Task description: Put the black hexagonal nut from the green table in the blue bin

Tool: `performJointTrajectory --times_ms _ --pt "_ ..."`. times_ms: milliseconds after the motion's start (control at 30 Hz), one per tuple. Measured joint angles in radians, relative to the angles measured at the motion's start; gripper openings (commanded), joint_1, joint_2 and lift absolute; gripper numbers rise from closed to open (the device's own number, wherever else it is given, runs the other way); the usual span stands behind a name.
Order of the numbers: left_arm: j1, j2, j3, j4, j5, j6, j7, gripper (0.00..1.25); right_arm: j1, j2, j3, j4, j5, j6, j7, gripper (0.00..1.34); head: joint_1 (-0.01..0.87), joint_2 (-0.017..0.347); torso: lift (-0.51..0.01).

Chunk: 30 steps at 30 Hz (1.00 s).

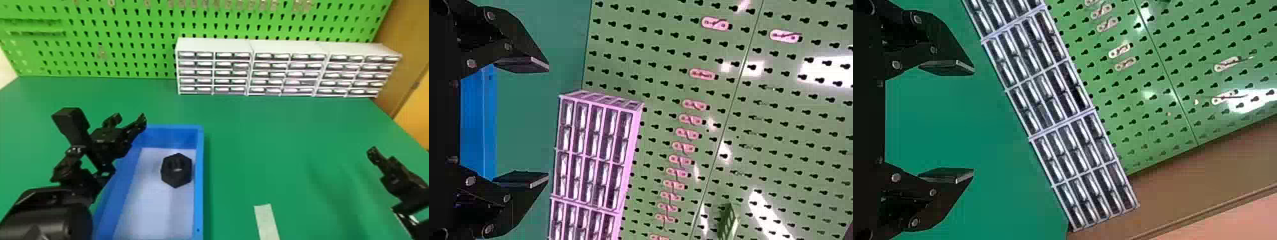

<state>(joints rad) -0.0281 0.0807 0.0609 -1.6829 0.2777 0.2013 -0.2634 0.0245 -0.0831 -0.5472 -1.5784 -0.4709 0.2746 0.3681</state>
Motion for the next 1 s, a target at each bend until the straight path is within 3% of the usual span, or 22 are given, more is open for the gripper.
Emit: performJointTrajectory --times_ms 167,1000 --pt "0.010 -0.001 -0.015 -0.023 -0.026 -0.002 0.048 0.77 0.000 -0.001 0.001 0.000 0.000 0.000 0.000 0.81 0.691 0.009 -0.097" --pt "0.008 -0.001 -0.011 -0.031 -0.028 -0.002 0.051 0.77 -0.012 -0.004 0.006 0.003 0.003 0.000 0.000 0.81 0.691 0.009 -0.097"
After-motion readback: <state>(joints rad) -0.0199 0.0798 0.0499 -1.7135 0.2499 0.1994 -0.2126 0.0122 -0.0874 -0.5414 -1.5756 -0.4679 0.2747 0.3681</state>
